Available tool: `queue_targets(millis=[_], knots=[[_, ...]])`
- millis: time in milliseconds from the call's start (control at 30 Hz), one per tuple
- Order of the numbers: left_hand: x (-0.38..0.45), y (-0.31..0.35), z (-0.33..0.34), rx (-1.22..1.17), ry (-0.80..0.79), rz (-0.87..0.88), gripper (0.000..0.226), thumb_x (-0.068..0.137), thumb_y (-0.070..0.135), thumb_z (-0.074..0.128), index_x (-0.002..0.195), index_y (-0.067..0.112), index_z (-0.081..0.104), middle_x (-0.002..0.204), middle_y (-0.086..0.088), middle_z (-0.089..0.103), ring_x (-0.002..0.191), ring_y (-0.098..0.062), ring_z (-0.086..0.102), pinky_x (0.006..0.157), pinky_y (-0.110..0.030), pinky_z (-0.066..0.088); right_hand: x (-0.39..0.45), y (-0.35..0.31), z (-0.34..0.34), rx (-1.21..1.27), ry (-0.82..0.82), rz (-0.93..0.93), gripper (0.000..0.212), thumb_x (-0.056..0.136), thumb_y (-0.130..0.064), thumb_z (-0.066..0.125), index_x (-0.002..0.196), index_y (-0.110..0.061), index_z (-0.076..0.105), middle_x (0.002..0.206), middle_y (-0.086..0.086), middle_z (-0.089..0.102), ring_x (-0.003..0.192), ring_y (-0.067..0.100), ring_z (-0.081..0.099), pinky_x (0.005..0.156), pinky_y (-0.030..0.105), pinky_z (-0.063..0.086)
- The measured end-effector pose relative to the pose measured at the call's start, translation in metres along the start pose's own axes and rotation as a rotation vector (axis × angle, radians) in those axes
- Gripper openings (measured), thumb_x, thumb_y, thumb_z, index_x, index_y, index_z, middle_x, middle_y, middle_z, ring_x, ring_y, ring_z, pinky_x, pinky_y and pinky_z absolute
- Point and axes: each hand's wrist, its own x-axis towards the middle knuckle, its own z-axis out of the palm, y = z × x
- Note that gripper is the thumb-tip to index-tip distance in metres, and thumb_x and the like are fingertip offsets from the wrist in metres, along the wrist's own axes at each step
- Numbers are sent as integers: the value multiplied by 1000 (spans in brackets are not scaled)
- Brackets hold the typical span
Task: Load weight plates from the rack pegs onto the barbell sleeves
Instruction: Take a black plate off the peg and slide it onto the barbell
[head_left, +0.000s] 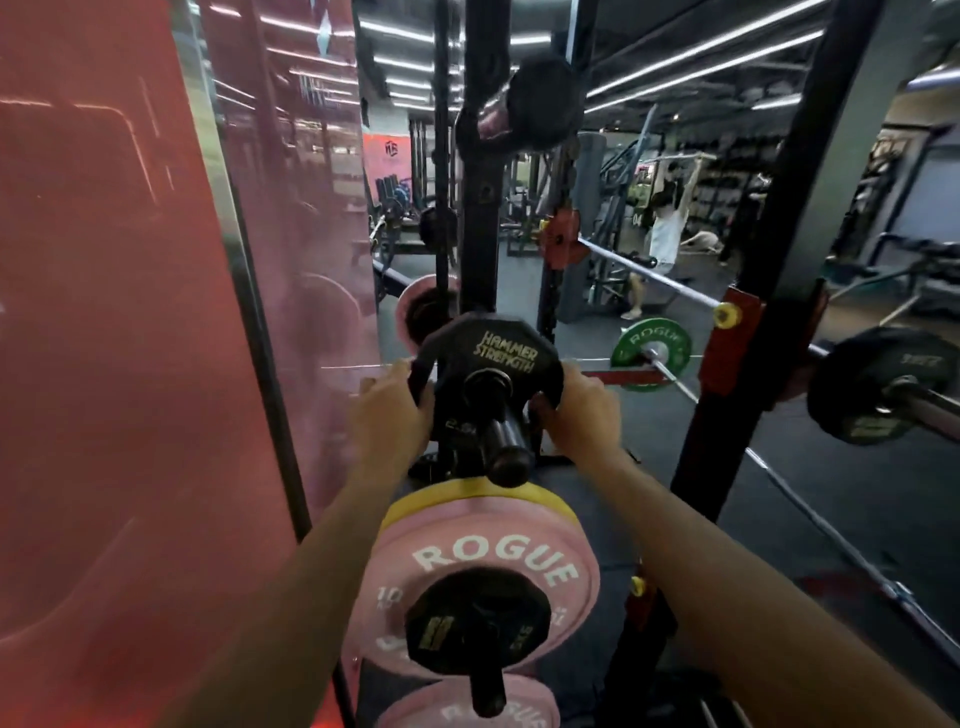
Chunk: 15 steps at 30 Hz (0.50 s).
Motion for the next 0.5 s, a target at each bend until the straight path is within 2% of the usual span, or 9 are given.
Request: queue_targets(millis=[67,233,333,500], knots=[[-7,-1,-3,-35,-36,-40,29,94,37,54,112,14,59,96,-11,67,93,-36,59,82,-47,48,-4,-2,-5,24,37,-6,30,82,-29,63,103,-11,50,86,11,66,86,36,61,69,40,40],[-40,0,-13,-112,-30,-89,29,90,37,62,106,14,55,91,-13,67,90,-37,60,80,-47,48,-25,-3,-23,38,111,-70,31,80,-29,65,104,-14,52,88,7,65,84,33,61,68,41,44],[-57,3,-25,-129,-52,-98,31,88,42,63,102,15,55,90,-9,67,90,-33,60,80,-45,48,-41,-2,-38,60,136,-103,32,79,-27,66,105,-13,54,89,8,65,85,34,60,66,39,41],[-82,18,-56,-170,-25,-106,44,87,57,55,87,13,62,77,-9,66,85,-33,60,77,-45,49,-73,0,-68,48,112,-145,32,83,-26,64,111,-16,52,96,9,68,90,35,62,71,43,46]])
